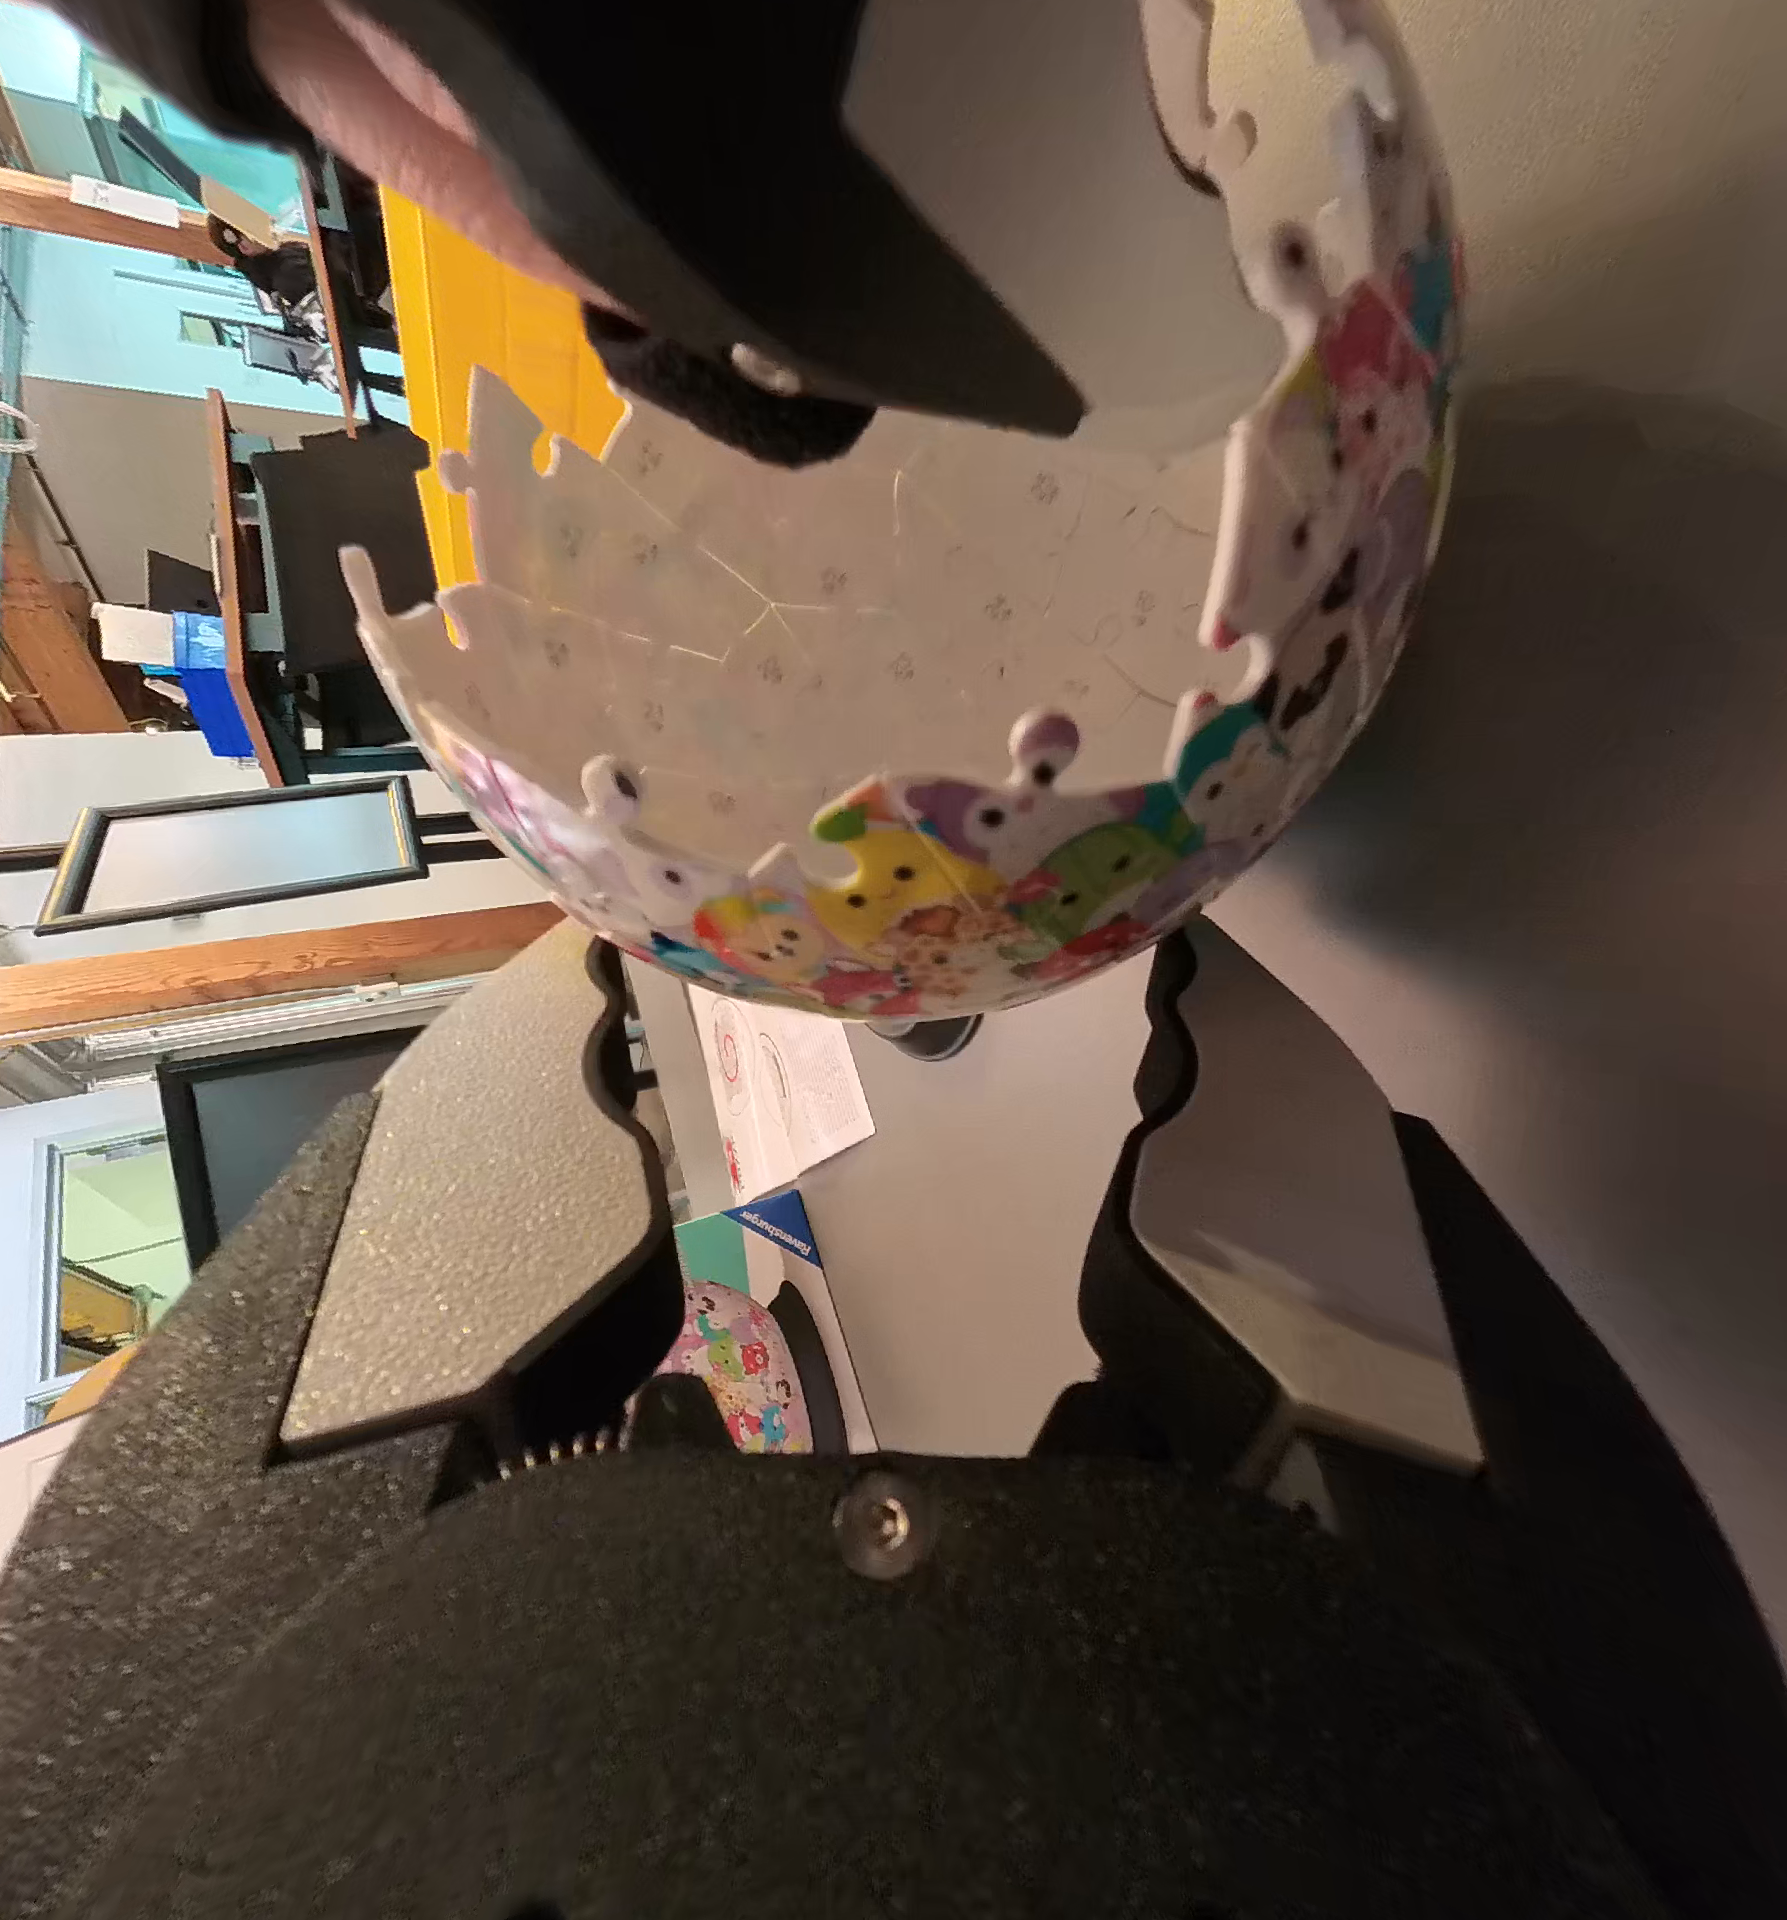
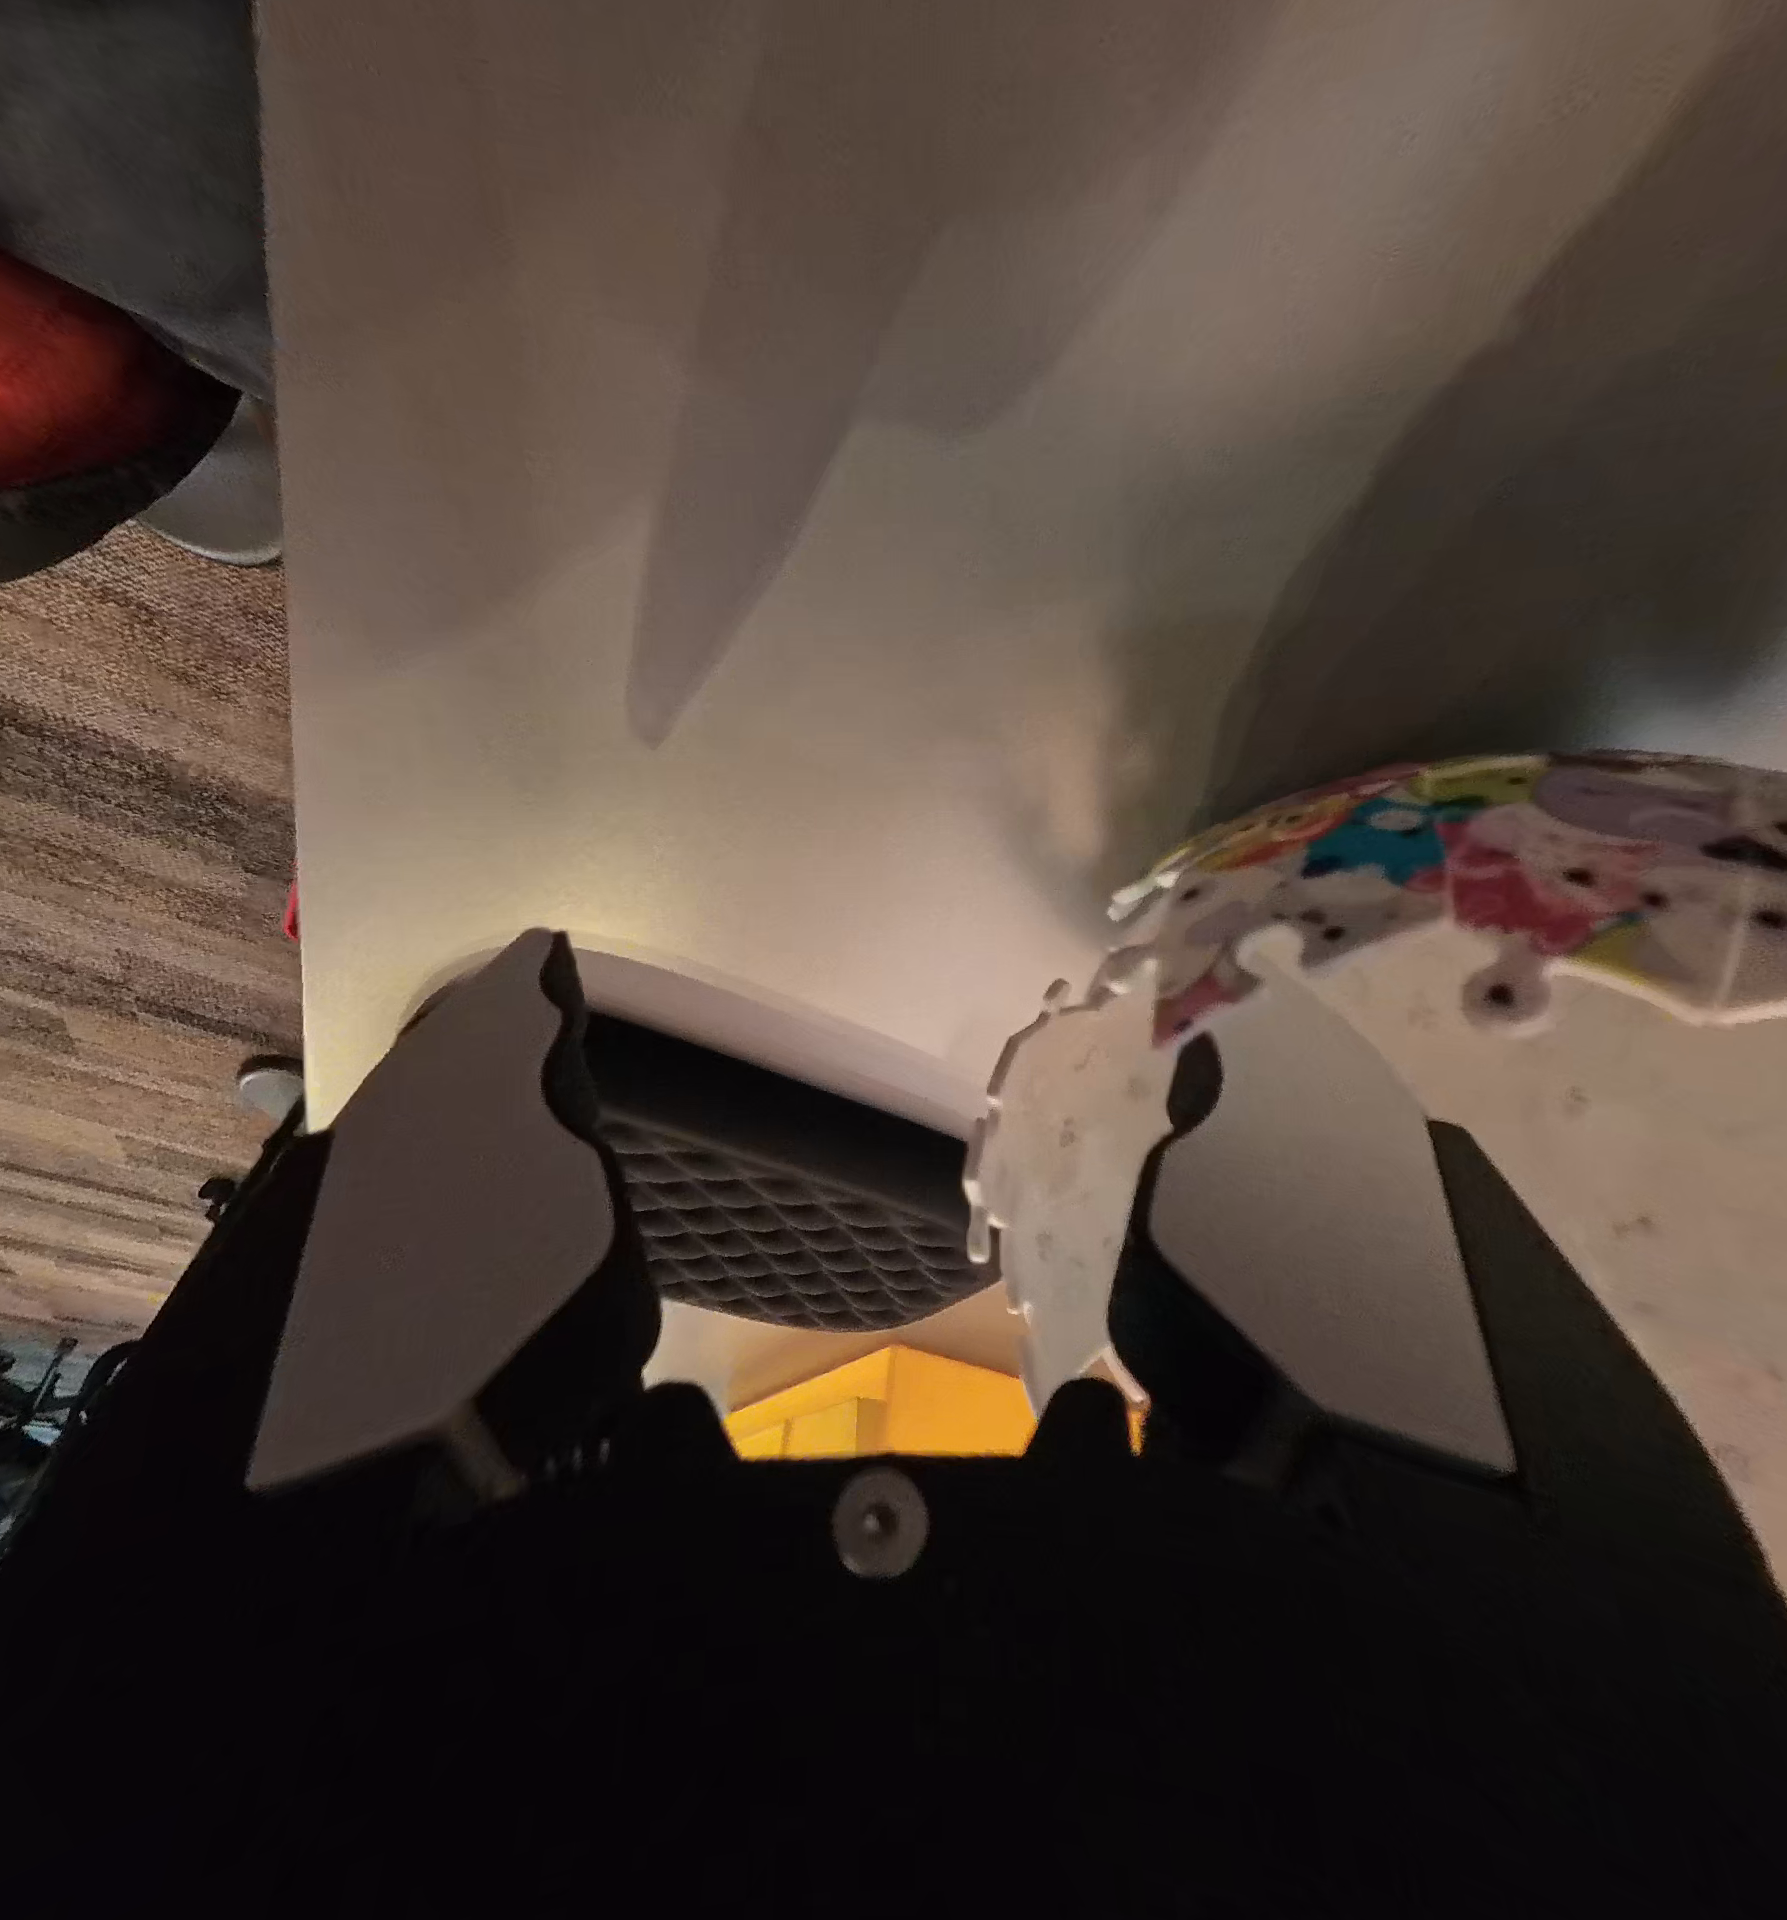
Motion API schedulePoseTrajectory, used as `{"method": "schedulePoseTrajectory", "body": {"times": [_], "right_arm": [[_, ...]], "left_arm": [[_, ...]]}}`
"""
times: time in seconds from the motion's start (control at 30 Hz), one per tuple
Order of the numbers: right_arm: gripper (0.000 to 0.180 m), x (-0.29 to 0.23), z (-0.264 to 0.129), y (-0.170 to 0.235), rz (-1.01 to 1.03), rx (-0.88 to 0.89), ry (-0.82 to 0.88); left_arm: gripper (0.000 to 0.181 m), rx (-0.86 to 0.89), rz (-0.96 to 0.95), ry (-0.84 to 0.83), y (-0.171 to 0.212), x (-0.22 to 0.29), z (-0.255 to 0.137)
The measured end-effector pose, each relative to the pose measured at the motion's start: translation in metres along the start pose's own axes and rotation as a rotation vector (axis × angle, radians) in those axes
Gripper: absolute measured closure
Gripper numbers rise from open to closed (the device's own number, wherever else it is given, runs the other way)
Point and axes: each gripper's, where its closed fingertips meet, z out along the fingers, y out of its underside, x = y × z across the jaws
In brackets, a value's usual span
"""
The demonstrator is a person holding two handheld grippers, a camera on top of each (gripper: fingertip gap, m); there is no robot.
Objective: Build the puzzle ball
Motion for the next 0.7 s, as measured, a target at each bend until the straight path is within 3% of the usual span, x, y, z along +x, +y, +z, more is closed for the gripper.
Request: {"method": "schedulePoseTrajectory", "body": {"times": [0.3, 0.7], "right_arm": [[0.065, 0.026, 0.013, 0.006, 0.028, -0.065, 0.113], [0.059, 0.039, 0.011, 0.009, 0.056, -0.089, 0.141]], "left_arm": [[0.085, 0.005, -0.009, 0.001, 0.000, 0.000, 0.000], [0.086, 0.009, -0.011, -0.003, -0.001, -0.001, 0.001]]}}
